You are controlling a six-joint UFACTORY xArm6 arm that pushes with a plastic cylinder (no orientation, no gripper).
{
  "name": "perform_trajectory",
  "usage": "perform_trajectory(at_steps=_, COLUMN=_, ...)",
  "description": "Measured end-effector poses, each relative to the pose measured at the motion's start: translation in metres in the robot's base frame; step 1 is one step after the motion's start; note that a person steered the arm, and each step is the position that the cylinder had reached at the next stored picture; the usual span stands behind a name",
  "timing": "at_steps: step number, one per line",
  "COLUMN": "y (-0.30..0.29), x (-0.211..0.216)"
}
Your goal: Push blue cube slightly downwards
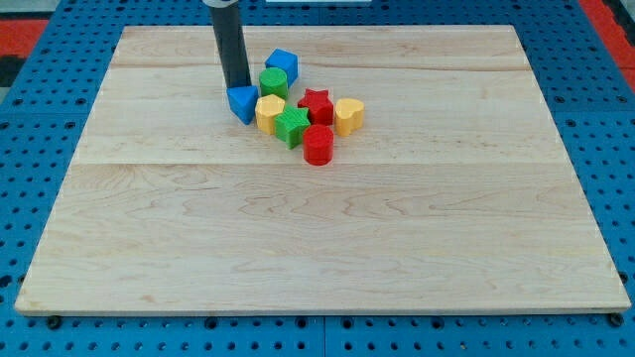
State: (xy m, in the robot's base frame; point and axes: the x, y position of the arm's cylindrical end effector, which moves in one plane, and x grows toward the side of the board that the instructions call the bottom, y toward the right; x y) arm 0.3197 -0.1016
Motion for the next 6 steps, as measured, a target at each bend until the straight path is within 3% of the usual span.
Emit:
perform_trajectory(at_steps=1, y=-0.022, x=-0.035)
perform_trajectory(at_steps=3, y=0.027, x=-0.096)
perform_trajectory(at_steps=6, y=0.053, x=-0.037)
